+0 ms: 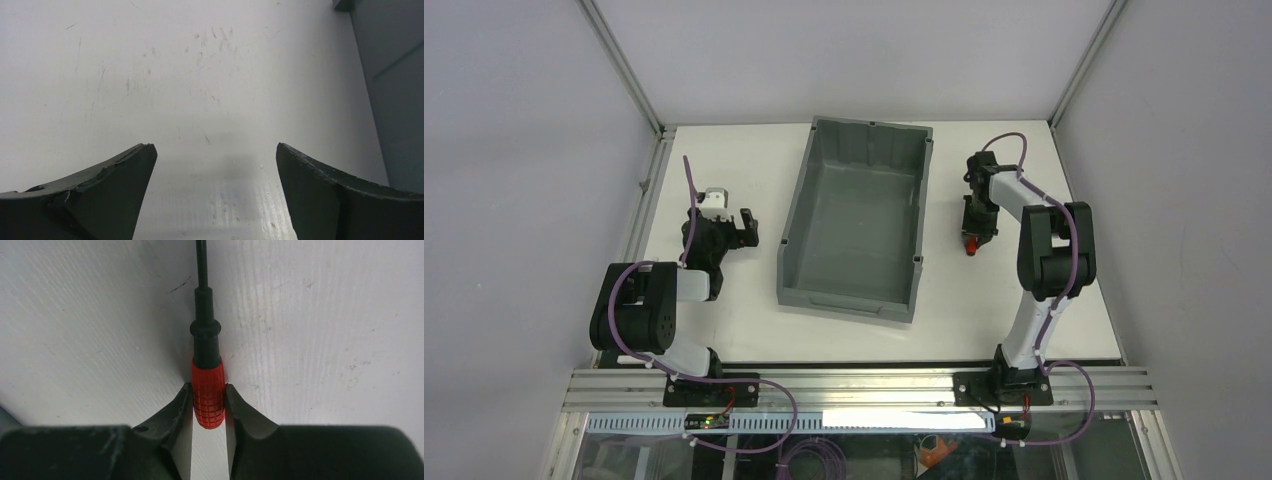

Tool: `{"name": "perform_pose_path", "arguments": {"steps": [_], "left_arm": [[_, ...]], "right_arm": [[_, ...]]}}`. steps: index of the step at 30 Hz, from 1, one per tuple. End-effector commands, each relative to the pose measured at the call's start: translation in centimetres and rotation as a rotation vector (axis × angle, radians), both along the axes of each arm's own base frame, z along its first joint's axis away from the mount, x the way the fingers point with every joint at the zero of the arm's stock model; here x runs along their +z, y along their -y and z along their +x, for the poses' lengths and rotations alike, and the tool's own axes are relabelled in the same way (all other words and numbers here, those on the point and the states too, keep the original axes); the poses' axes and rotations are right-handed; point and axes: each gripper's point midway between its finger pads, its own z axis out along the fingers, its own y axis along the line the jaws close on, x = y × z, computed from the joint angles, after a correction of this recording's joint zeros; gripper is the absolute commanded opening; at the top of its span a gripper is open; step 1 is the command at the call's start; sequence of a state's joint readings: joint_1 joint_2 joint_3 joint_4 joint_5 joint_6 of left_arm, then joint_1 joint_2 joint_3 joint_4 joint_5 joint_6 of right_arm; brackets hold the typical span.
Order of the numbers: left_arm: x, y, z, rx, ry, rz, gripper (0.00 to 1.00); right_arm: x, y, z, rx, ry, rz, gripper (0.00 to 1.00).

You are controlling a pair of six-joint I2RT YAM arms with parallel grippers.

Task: Put the screwdriver in the bin
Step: Pick up the screwdriver from the center of the board.

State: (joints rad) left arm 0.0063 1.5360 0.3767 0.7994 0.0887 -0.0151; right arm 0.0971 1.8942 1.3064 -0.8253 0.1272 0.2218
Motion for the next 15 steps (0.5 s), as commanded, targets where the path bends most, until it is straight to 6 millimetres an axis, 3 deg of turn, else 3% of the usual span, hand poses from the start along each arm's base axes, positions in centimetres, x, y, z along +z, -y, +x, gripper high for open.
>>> {"name": "perform_pose_path", "arguments": {"steps": [1,15], "left_arm": [[1.6,0.6,0.2,-0.023,0.054,-0.015,0.99],[1.6,0.6,0.2,-0.023,0.054,-0.015,0.99]], "right_arm": [[-0.2,0.1,0.5,0.009,0.021,-0.012,0.15],[5.9,-0.8,0.3,0.023,0.138,0.051,0.08]]}}
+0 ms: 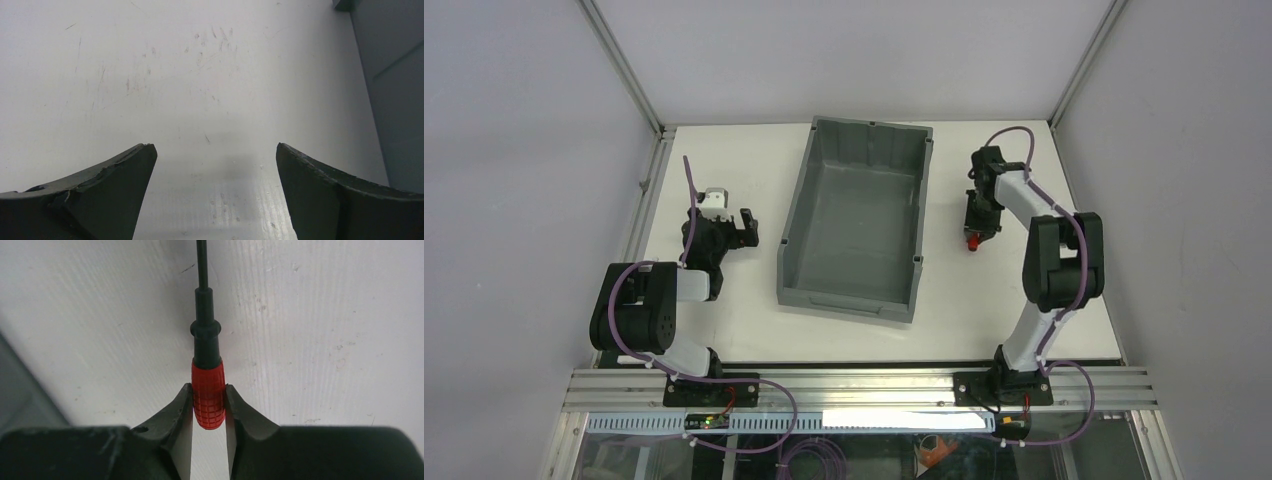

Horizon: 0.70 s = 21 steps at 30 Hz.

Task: Put the screwdriver in the bin
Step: Pick up the screwdriver from the center of the board.

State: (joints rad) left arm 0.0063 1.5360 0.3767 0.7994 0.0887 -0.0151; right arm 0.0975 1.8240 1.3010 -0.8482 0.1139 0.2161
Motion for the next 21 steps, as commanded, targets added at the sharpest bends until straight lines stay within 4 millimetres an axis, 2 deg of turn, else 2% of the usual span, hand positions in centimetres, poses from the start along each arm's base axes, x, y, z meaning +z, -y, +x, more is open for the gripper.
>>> {"name": "perform_pose_path", "arguments": {"steps": [1,6,11,21], "left_arm": [[1.6,0.6,0.2,-0.023,0.054,-0.015,0.99],[1.6,0.6,0.2,-0.023,0.054,-0.015,0.99],[1.6,0.6,0.2,-0.022,0.054,-0.015,0.99],[1.5,0.6,0.2,-0.023,0.053,-0.015,0.99]], "right_arm": [[4.3,-0.8,0.4,0.016,0.104,0.044,0.08],[6.5,-1.2,0.1,0.021,0.141,0.075,0.08],[9.8,-2.0,0.1,0.033,0.207,0.121,0.08],[16.4,-5.3,-0.7,0.081,0.318,0.322,0.09]]}}
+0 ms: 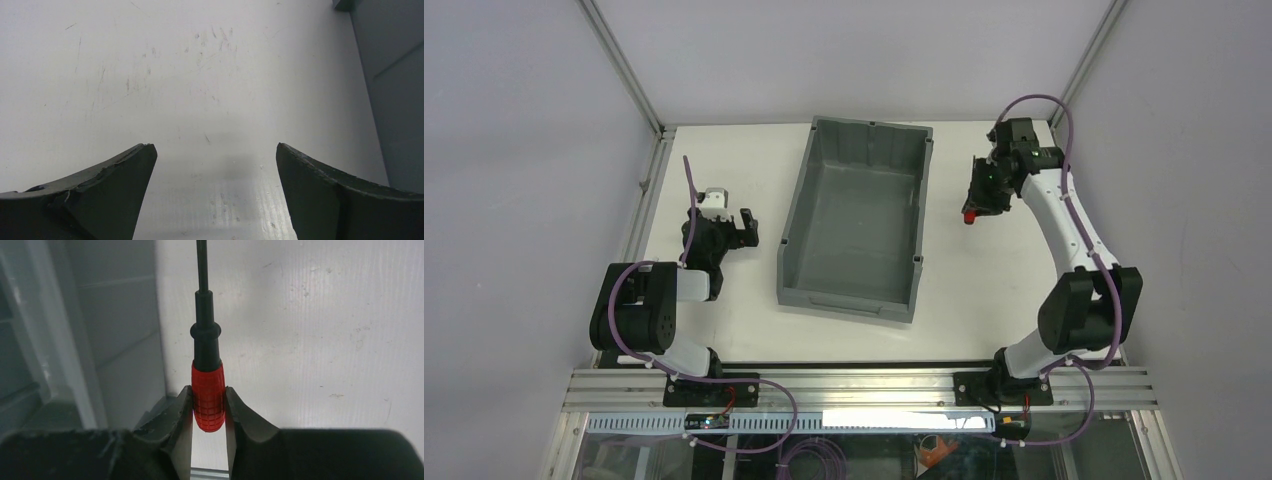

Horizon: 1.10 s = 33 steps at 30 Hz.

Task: Put the screwdriver in the bin
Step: Pick up the screwdriver from the center of the board, then place the screwdriver in the bin.

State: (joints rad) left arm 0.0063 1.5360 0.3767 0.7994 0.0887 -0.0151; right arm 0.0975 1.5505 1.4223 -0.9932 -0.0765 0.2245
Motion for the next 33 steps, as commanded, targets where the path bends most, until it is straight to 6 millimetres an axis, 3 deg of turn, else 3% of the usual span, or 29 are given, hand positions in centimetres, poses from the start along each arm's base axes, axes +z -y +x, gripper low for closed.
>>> {"name": "perform_pose_path", "arguments": {"steps": [1,9,20,33], "left_arm": [[1.5,0.6,0.2,-0.022,0.054,-0.014,0.99],[1.5,0.6,0.2,-0.022,0.054,-0.015,0.99],[1.6,0.6,0.2,-0.023,0.054,-0.015,0.99],[1.6,0.6,0.2,-0.024,0.055,-0.015,0.99]], "right_arm": [[5.1,-2.2,-0.3,0.035,0.097,0.13,0.09],[9.5,-4.6,-0.8,0.049,0.151,0.258,0.09],[12.6,-9.2,-0.9,0.061,0.167,0.271,0.09],[11.2,-17.3,-0.1,0.095,0.13,0.154,0.08]]}}
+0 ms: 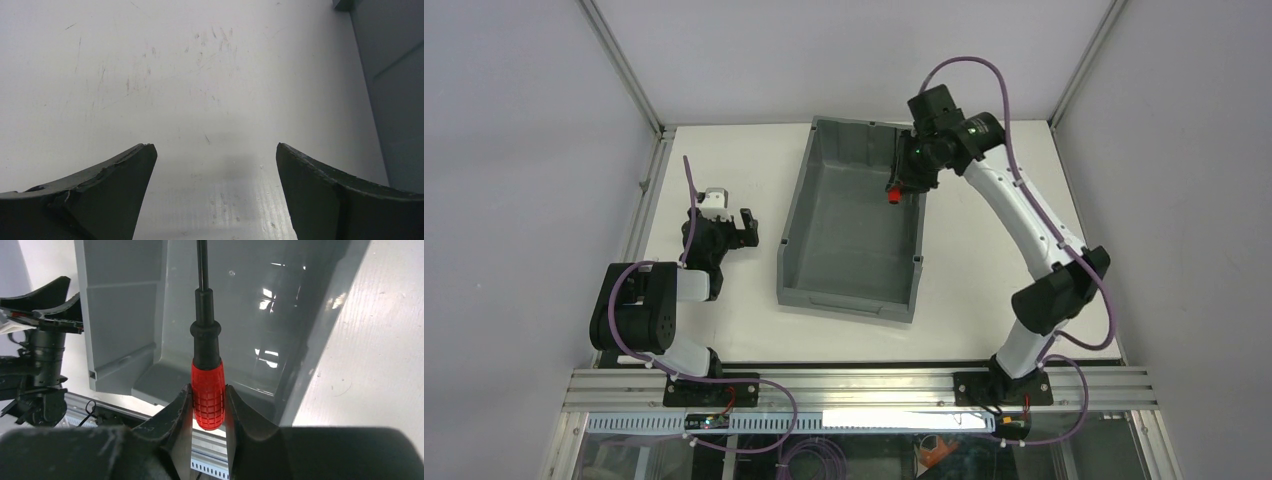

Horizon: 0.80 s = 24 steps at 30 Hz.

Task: Put the screwdriver in the bin
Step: Place the screwdriver in the bin.

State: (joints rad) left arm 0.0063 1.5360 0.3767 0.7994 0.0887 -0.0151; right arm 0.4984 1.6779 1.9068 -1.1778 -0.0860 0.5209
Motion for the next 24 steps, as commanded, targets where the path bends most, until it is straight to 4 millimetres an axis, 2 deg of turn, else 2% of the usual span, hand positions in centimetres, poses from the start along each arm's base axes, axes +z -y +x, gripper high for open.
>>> {"name": "perform_pose_path", "arguments": {"steps": [1,9,24], "left_arm": [[1.6,0.6,0.2,-0.023,0.054,-0.015,0.99],[1.6,0.6,0.2,-0.023,0.054,-0.015,0.99],[1.6,0.6,0.2,-0.022,0.054,-0.015,0.99]], "right_arm": [[0.6,-1.4,1.2,-0.071,0.038,-0.054,0.08],[-3.2,-5.1,1.7,-0.09,-0.002,-0.156,0.09],[-11.6,-8.3,2.7,-0.104,-0.107,-0.29,0.09]]}}
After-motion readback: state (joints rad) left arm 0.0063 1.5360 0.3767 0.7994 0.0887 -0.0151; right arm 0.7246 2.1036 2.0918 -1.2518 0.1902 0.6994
